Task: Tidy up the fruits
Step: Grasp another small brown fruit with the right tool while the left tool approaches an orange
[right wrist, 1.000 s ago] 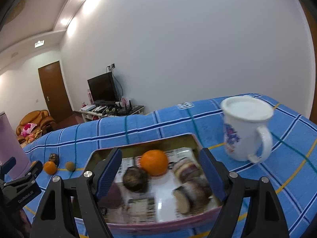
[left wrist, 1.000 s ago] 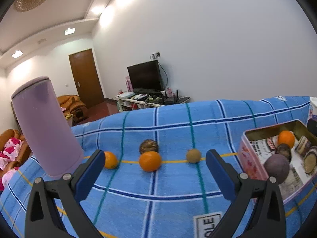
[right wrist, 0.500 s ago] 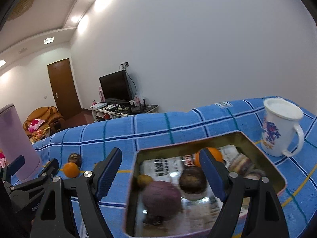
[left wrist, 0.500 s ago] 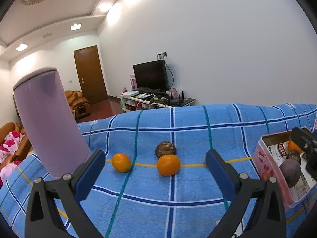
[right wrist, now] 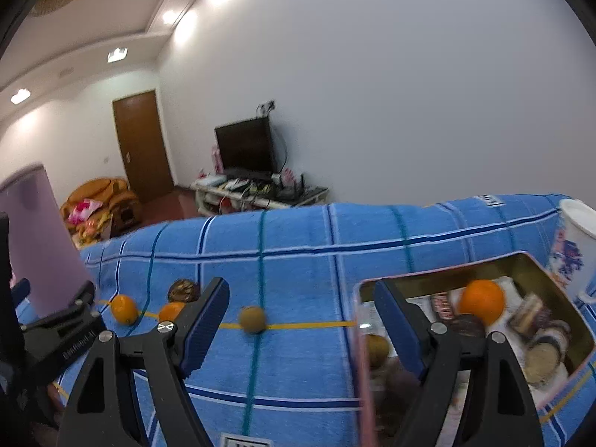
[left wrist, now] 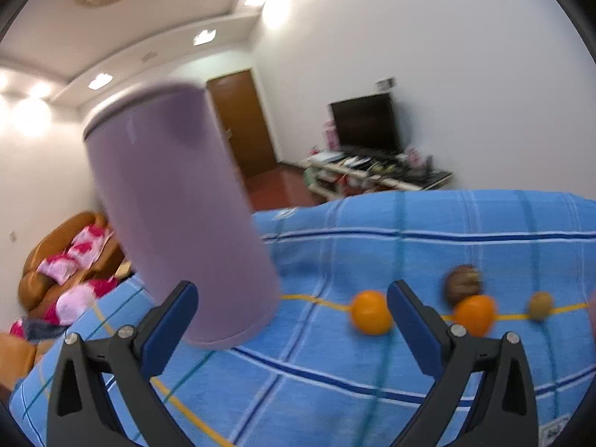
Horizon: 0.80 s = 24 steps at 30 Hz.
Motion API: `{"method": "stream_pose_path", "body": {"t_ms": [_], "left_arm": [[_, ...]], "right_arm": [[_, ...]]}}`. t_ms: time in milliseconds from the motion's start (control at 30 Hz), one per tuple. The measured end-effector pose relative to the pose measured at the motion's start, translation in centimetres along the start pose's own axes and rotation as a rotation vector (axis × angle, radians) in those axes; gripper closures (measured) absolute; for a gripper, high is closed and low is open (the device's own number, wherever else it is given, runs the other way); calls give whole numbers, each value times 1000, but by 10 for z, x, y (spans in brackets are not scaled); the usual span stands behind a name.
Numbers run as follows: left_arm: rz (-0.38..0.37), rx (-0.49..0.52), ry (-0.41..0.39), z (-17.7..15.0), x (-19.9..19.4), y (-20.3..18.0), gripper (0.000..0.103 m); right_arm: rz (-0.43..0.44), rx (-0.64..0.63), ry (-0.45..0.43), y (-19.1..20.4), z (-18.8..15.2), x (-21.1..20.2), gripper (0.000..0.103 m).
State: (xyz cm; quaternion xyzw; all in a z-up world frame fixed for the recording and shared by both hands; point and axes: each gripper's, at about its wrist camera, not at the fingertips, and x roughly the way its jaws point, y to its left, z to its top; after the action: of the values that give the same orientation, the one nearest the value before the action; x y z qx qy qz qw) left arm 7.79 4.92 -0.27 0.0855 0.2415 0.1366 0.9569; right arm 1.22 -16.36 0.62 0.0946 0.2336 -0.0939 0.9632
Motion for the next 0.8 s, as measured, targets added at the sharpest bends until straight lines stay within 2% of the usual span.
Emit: {"method": "stream_pose_path", "body": {"t_ms": [133,333,433,500,533,633,667,800], "left_arm": [[20,-95,100,-3,25,28,0],[36,-137,163,-7,41,43,0],[51,-134,180,-7,46,47,0],[67,-131,194,-7,48,50,0],[74,-135,199,-8,49,50,0],[45,-133,218,-8,49,46,0],[31,-129,218,-8,48,44,0],[-21,-101,188,-7,37,36,0]], "right_arm": [[34,-56,99,18,2,27,22],[37,-108,242,39,1,70,22],[53,-101,331,43,-2,93,38],[65,-106,407,46,-6,111,53],[73,-105,432,47,-8,115,54],[81,-158,428,56,-9,119,65],[82,-175,428,58,-11,120,75],[103,-171,426,54,-15,117,76]]}}
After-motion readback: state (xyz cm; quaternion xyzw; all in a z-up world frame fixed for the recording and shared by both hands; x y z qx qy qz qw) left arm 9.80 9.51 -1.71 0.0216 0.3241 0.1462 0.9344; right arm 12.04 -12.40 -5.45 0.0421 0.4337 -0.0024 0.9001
